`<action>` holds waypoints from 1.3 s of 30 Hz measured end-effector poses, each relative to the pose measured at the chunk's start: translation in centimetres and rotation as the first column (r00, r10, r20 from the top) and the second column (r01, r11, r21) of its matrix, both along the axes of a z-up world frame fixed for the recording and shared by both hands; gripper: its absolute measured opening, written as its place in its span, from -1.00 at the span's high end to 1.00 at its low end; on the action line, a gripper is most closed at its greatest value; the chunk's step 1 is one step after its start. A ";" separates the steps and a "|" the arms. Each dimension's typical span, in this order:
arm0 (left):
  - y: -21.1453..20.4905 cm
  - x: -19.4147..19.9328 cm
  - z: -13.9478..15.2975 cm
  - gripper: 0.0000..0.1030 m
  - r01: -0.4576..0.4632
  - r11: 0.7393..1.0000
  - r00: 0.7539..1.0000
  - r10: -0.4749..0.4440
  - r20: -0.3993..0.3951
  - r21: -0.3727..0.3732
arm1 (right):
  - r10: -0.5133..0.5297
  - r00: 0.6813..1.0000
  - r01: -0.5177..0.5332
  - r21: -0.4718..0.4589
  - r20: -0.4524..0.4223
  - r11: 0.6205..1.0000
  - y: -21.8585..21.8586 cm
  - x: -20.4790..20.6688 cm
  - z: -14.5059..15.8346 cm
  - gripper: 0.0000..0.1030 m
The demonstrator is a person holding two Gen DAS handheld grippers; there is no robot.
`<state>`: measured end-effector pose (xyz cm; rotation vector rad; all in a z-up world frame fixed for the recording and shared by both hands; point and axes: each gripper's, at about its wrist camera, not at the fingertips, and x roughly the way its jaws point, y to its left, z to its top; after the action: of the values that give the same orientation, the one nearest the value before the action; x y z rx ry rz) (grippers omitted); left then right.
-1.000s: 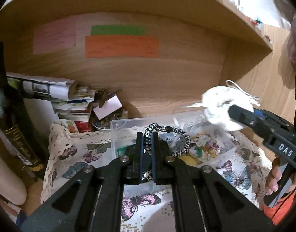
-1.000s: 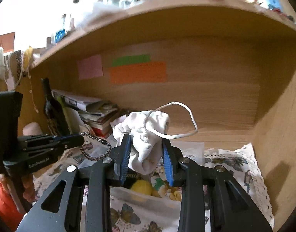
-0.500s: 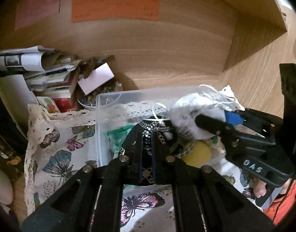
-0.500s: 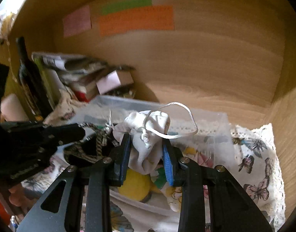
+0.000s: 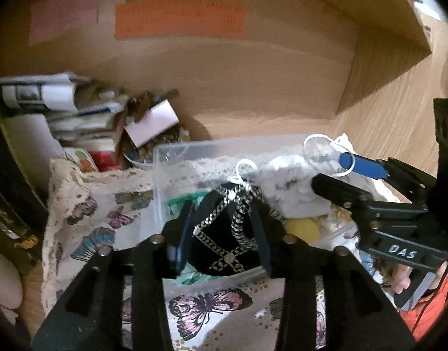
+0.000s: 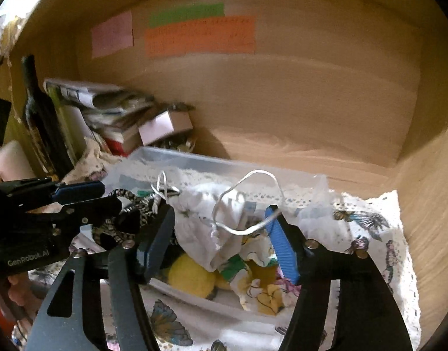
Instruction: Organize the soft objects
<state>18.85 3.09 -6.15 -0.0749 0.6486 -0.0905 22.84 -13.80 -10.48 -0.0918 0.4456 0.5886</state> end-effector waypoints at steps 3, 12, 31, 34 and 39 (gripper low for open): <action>0.1 -1.2 1.4 0.20 -0.003 1.000 0.999 0.003 0.048 0.002 | -0.012 0.999 0.010 0.036 0.052 0.999 -1.3 -1.5 1.4 -0.34; -0.8 -6.7 6.5 0.02 -0.016 1.000 0.969 0.013 0.248 0.009 | -0.032 0.976 -0.002 0.156 0.216 0.988 -4.8 -6.8 5.8 -0.56; -3.9 -15.3 10.5 -0.99 -0.112 0.992 0.866 0.064 0.496 0.066 | -0.041 0.938 -0.055 0.264 0.345 0.963 -7.3 -13.5 7.5 -1.00; -4.1 -15.7 10.3 -1.00 -0.112 0.992 0.862 0.065 0.502 0.064 | -0.038 0.939 -0.056 0.261 0.342 0.964 -7.2 -13.9 7.5 -1.00; -4.3 -15.9 10.1 -1.00 -0.112 0.992 0.863 0.064 0.501 0.066 | -0.041 0.938 -0.055 0.264 0.346 0.963 -7.3 -14.5 7.3 -1.00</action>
<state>2.91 -1.19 3.92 0.0107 0.1273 0.0114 8.38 -21.06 -3.17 0.0642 0.0167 0.6210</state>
